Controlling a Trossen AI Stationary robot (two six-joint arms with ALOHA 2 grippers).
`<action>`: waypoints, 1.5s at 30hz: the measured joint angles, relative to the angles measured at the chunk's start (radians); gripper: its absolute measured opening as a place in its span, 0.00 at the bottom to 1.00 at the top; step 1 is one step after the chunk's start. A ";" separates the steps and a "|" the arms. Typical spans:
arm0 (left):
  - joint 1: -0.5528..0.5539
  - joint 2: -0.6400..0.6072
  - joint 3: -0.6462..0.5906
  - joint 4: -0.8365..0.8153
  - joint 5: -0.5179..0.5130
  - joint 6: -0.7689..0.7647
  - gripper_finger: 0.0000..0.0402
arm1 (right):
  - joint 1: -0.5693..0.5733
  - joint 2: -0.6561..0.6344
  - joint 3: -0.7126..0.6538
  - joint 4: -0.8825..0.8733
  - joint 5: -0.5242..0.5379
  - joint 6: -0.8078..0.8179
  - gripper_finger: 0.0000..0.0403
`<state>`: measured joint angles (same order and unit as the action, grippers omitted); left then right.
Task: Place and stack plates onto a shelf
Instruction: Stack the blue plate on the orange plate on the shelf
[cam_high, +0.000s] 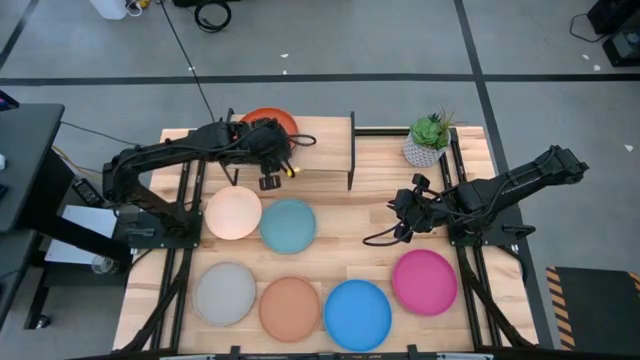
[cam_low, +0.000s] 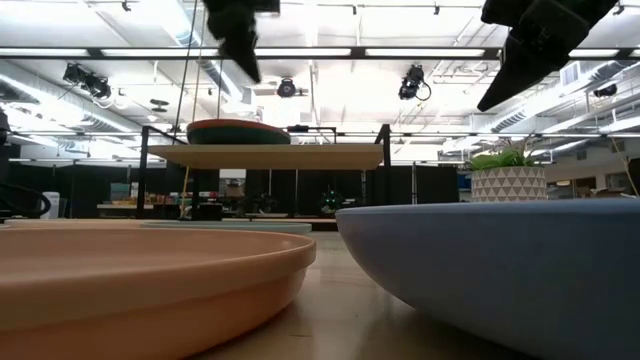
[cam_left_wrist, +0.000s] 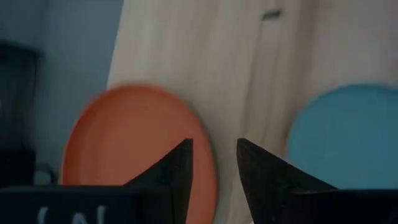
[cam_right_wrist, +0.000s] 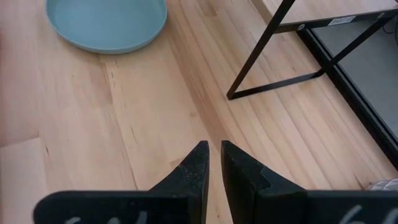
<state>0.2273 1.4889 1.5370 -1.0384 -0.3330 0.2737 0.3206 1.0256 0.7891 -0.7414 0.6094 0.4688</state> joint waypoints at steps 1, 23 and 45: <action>-0.033 -0.001 0.006 0.000 0.008 0.000 0.33 | 0.000 0.000 0.000 0.000 0.000 0.000 0.12; -0.706 0.017 -0.457 0.090 0.343 -0.771 0.29 | -0.001 0.000 0.000 0.037 0.001 -0.003 0.12; -0.654 0.386 -0.102 0.353 0.240 -0.285 0.21 | -0.029 0.002 -0.055 0.097 -0.023 -0.051 0.12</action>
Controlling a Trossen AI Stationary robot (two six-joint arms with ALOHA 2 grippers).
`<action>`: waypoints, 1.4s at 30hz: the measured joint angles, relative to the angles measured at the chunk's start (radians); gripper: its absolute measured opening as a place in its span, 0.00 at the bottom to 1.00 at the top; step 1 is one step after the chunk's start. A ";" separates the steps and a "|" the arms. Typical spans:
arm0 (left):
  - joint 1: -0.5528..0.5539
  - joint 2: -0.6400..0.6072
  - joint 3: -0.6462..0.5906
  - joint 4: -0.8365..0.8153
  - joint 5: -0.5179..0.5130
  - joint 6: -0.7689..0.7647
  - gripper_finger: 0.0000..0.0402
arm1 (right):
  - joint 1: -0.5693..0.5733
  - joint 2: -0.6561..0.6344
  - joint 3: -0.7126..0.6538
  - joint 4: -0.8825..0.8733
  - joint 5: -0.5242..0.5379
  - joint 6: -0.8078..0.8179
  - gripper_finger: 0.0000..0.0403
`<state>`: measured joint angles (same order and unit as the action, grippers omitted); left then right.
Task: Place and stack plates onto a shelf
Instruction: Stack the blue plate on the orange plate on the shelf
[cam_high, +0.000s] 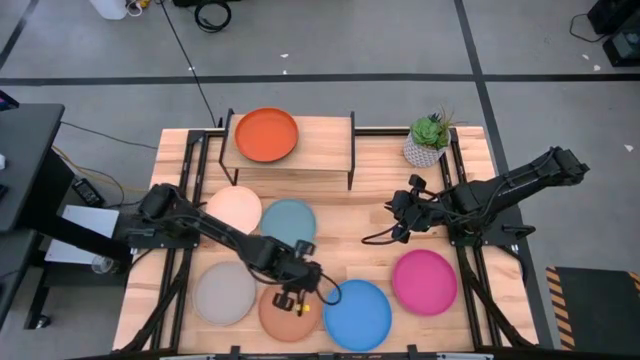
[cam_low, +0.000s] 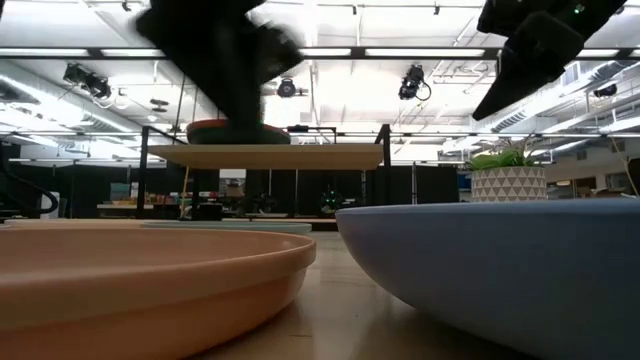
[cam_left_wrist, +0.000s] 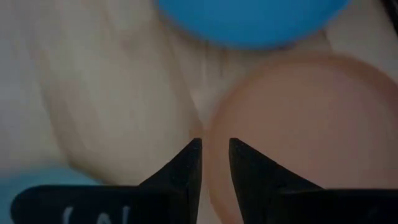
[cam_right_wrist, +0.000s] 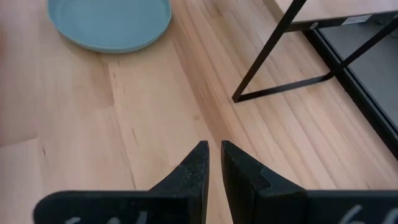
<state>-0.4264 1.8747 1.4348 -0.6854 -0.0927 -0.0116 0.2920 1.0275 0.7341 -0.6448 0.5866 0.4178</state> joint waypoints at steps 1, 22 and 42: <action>0.006 0.013 0.018 0.021 0.005 0.043 0.21 | 0.000 0.000 0.000 -0.003 -0.003 -0.001 0.12; 0.071 0.149 0.053 0.149 0.096 1.066 0.22 | 0.000 0.000 0.000 -0.026 -0.005 0.000 0.12; 0.046 0.193 0.021 0.306 0.043 1.478 0.38 | 0.000 0.000 0.000 0.001 -0.012 -0.008 0.12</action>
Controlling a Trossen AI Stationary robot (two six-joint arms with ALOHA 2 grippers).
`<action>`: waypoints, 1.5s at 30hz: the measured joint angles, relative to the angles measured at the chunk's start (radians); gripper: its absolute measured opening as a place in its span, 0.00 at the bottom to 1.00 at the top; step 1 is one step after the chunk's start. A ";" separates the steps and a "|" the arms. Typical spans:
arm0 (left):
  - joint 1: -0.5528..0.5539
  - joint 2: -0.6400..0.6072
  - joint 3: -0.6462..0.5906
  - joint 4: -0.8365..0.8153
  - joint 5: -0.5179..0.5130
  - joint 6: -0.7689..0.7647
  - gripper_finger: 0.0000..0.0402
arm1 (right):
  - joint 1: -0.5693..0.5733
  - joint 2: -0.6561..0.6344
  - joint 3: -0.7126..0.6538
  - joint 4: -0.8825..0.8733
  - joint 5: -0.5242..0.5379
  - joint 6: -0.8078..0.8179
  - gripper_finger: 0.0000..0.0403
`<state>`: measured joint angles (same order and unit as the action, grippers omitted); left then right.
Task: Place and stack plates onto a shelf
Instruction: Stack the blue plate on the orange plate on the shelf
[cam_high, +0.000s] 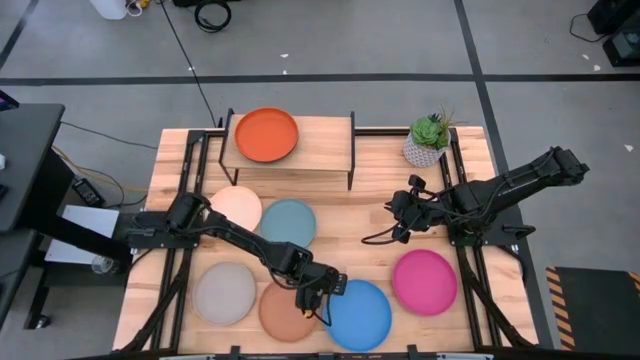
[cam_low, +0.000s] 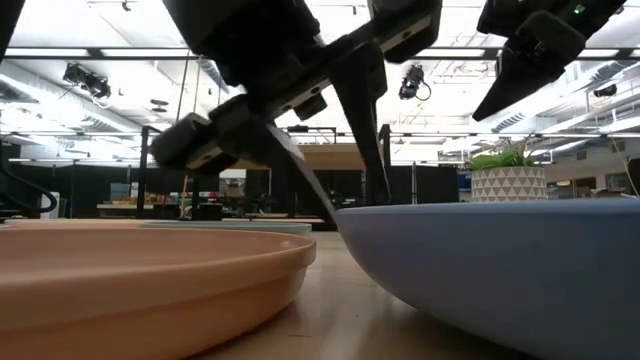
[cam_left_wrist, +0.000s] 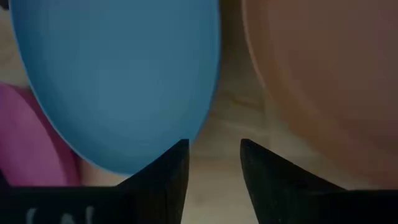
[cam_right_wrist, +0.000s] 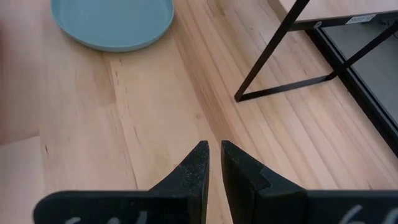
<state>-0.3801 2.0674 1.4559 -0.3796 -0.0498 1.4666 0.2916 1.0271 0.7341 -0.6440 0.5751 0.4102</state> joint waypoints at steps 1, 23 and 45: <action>0.003 0.001 0.001 0.011 0.000 0.031 0.38 | 0.000 0.000 0.000 -0.001 0.000 -0.002 0.12; 0.006 0.029 0.001 0.061 -0.051 0.262 0.36 | 0.000 0.000 0.000 -0.002 -0.003 -0.003 0.12; -0.042 0.027 0.001 0.051 -0.111 0.569 0.36 | 0.000 0.000 0.000 0.023 -0.019 -0.009 0.12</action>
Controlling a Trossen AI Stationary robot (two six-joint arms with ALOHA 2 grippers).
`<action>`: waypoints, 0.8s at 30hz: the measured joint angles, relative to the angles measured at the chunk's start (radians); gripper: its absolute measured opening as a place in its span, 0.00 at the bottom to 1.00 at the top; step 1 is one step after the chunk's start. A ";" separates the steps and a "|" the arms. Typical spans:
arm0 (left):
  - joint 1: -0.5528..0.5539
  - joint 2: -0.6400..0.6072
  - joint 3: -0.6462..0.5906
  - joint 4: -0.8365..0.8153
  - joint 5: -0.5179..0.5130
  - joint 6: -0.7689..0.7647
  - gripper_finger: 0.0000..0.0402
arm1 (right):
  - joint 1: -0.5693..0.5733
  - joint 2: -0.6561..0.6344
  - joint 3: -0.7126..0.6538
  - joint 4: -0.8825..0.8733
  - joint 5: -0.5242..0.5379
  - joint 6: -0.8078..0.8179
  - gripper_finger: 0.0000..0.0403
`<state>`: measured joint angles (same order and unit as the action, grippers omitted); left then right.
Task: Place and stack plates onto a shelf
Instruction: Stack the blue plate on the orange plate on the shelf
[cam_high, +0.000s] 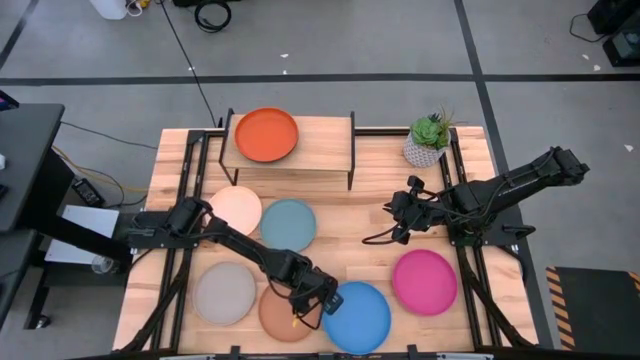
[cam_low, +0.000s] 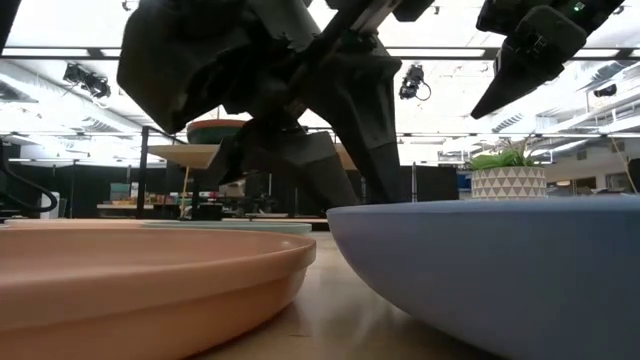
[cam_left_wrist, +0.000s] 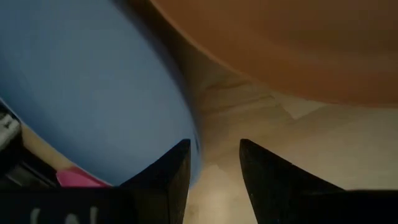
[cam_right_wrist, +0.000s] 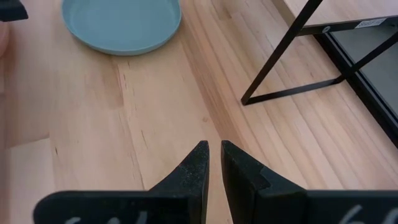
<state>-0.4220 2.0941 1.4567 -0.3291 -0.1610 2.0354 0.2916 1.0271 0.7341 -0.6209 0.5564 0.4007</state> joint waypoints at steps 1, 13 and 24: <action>0.003 0.000 0.000 0.000 0.017 0.013 0.36 | 0.000 0.000 0.000 0.000 0.000 0.000 0.12; 0.030 0.014 0.000 0.007 0.165 0.071 0.36 | 0.000 0.000 0.000 0.004 0.001 -0.004 0.12; 0.033 0.034 0.000 0.023 0.158 0.034 0.32 | 0.000 0.000 0.000 0.015 0.001 -0.004 0.12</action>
<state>-0.3891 2.1281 1.4568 -0.3064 -0.0034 2.0696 0.2916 1.0275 0.7345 -0.6058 0.5571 0.3965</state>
